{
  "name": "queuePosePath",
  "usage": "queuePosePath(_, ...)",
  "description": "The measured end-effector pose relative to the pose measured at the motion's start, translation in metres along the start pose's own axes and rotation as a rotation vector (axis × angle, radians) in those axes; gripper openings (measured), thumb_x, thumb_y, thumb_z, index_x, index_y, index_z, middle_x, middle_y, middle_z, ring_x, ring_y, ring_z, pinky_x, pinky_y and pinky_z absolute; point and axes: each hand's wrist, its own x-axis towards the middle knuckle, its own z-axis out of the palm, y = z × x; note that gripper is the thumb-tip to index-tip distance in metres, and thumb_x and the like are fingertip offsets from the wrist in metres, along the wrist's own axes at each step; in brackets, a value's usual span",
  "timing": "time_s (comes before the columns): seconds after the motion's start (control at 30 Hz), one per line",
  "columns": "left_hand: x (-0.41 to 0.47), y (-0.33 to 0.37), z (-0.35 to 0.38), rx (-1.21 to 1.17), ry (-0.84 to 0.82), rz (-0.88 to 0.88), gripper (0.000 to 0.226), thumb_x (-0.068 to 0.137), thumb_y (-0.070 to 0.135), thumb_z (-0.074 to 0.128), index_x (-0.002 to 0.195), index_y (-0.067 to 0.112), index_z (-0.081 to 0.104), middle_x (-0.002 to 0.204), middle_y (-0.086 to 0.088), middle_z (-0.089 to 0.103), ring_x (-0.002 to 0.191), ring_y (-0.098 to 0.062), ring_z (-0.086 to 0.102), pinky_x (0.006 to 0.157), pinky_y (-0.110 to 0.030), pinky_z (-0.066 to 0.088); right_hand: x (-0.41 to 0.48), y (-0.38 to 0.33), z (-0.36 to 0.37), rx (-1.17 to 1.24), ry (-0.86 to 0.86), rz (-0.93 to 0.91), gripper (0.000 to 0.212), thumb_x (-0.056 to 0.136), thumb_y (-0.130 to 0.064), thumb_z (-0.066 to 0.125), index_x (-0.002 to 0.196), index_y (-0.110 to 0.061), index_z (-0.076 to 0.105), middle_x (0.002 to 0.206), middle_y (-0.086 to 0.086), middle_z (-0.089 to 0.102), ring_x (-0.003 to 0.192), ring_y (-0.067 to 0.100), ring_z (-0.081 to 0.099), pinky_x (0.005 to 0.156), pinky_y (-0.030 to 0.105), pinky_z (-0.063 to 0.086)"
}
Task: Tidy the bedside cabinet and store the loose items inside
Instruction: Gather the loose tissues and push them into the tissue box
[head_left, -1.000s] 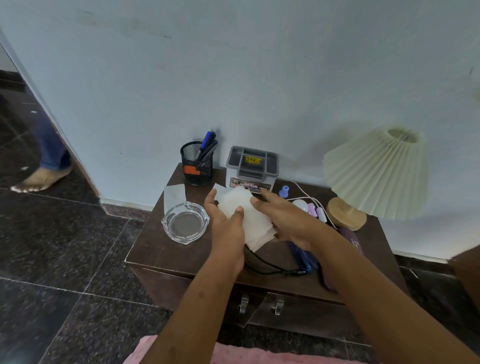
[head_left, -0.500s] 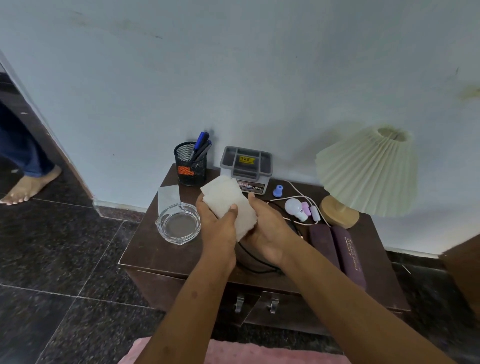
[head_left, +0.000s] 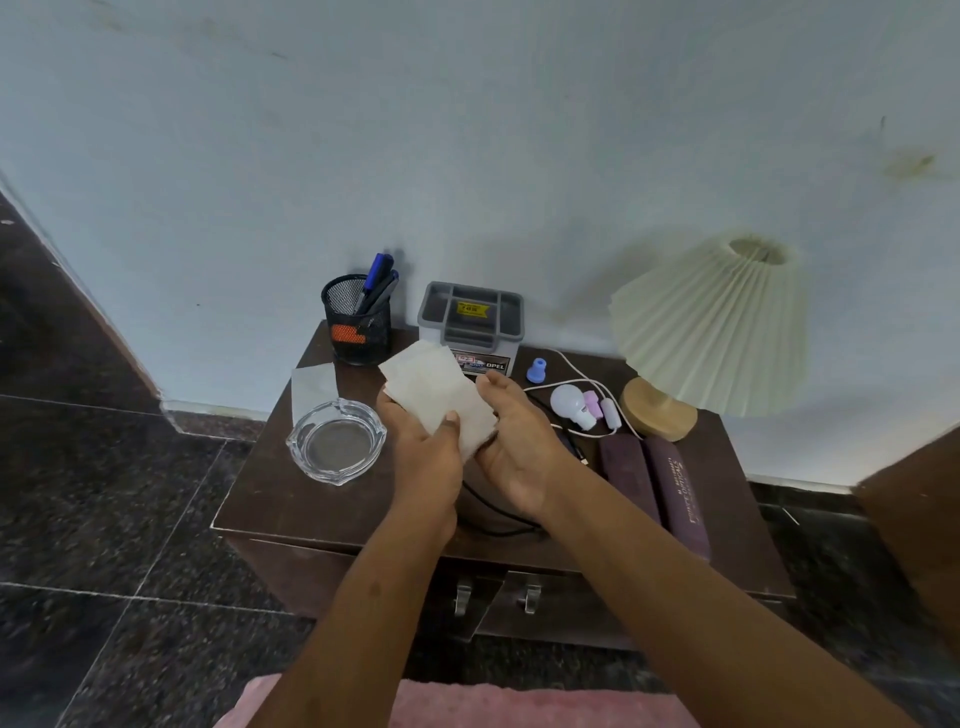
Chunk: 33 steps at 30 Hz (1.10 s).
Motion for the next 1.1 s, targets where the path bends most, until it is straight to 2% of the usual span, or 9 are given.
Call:
queuePosePath(0.13, 0.003, 0.001, -0.003, -0.008, 0.042, -0.028, 0.062, 0.092, 0.000, 0.049, 0.142, 0.023, 0.021, 0.137, -0.008, 0.047, 0.120, -0.024, 0.052, 0.102, -0.047, 0.045, 0.009, -0.004, -0.008, -0.165, 0.047, -0.065, 0.022, 0.099, -0.022, 0.045, 0.120, -0.018, 0.049, 0.094, 0.004, 0.056, 0.079, 0.013, 0.055, 0.066, 0.026, 0.049)
queuePosePath(0.27, 0.008, 0.005, -0.008, -0.037, 0.090, -0.088, 0.058, 0.092, 0.000, 0.049, 0.139, 0.022, 0.023, 0.135, -0.006, 0.047, 0.117, -0.025, 0.052, 0.100, -0.050, 0.045, 0.025, 0.002, -0.023, -0.434, 0.107, -0.018, 0.009, 0.098, -0.024, 0.046, 0.097, -0.025, 0.055, 0.095, -0.002, 0.050, 0.084, 0.013, 0.044, 0.074, 0.028, 0.042)
queuePosePath(0.37, 0.015, 0.010, -0.014, -0.076, 0.152, -0.116, 0.058, 0.091, -0.002, 0.050, 0.138, 0.019, 0.024, 0.134, -0.007, 0.046, 0.116, -0.026, 0.052, 0.100, -0.051, 0.045, 0.038, 0.007, -0.022, -0.614, 0.078, 0.014, 0.014, 0.095, -0.023, 0.049, 0.107, -0.022, 0.058, 0.097, -0.007, 0.052, 0.083, 0.008, 0.045, 0.074, 0.028, 0.042)
queuePosePath(0.43, 0.021, 0.014, -0.020, -0.081, 0.217, -0.118, 0.062, 0.090, -0.001, 0.052, 0.142, 0.019, 0.022, 0.130, -0.003, 0.046, 0.112, -0.024, 0.051, 0.099, -0.049, 0.046, 0.049, 0.011, -0.015, -0.719, 0.061, -0.046, 0.022, 0.094, -0.021, 0.050, 0.115, -0.020, 0.057, 0.103, -0.007, 0.053, 0.085, 0.005, 0.046, 0.072, 0.026, 0.042)
queuePosePath(0.53, 0.030, 0.018, -0.034, -0.131, 0.295, -0.127, 0.063, 0.090, -0.001, 0.051, 0.143, 0.018, 0.022, 0.126, -0.001, 0.046, 0.108, -0.023, 0.051, 0.094, -0.050, 0.050, 0.067, 0.022, 0.002, -0.913, 0.052, -0.206, 0.020, 0.092, -0.017, 0.052, 0.109, -0.016, 0.062, 0.104, -0.002, 0.060, 0.084, 0.007, 0.055, 0.071, 0.024, 0.044)
queuePosePath(0.7, 0.041, 0.023, -0.052, -0.218, 0.384, -0.118, 0.053, 0.089, -0.004, 0.048, 0.134, 0.018, 0.030, 0.121, -0.004, 0.048, 0.103, -0.023, 0.057, 0.070, -0.041, 0.058, 0.108, 0.046, 0.045, -1.427, -0.131, -0.429, 0.032, 0.086, -0.008, 0.059, 0.116, -0.018, 0.062, 0.124, 0.009, 0.057, 0.117, 0.026, 0.051, 0.100, 0.040, 0.042)
queuePosePath(0.8, 0.046, 0.031, -0.064, -0.266, 0.487, -0.043, 0.049, 0.088, -0.007, 0.046, 0.131, 0.013, 0.032, 0.116, -0.003, 0.049, 0.095, -0.018, 0.058, 0.072, -0.039, 0.059, 0.126, 0.057, 0.069, -1.652, -0.262, -0.411, 0.045, 0.091, -0.012, 0.052, 0.132, -0.030, 0.050, 0.137, 0.007, 0.048, 0.125, 0.031, 0.042, 0.104, 0.049, 0.037)
queuePosePath(0.93, 0.052, 0.037, -0.082, -0.313, 0.558, -0.035, 0.043, 0.088, -0.006, 0.046, 0.125, 0.014, 0.035, 0.106, 0.001, 0.052, 0.088, -0.014, 0.058, 0.068, -0.033, 0.058, 0.139, 0.069, 0.089, -2.027, -0.303, -0.343, 0.053, 0.094, -0.029, 0.048, 0.141, -0.045, 0.029, 0.149, 0.009, 0.029, 0.138, 0.036, 0.020, 0.107, 0.055, 0.020)
queuePosePath(1.1, 0.054, 0.039, -0.091, -0.308, 0.533, -0.054, 0.036, 0.089, -0.007, 0.043, 0.110, 0.020, 0.032, 0.091, 0.009, 0.047, 0.083, -0.010, 0.055, 0.064, -0.031, 0.057, 0.149, 0.088, 0.100, -2.090, -0.229, -0.239, 0.049, 0.089, -0.034, 0.055, 0.135, -0.036, 0.041, 0.146, 0.010, 0.032, 0.137, 0.036, 0.020, 0.106, 0.055, 0.020)
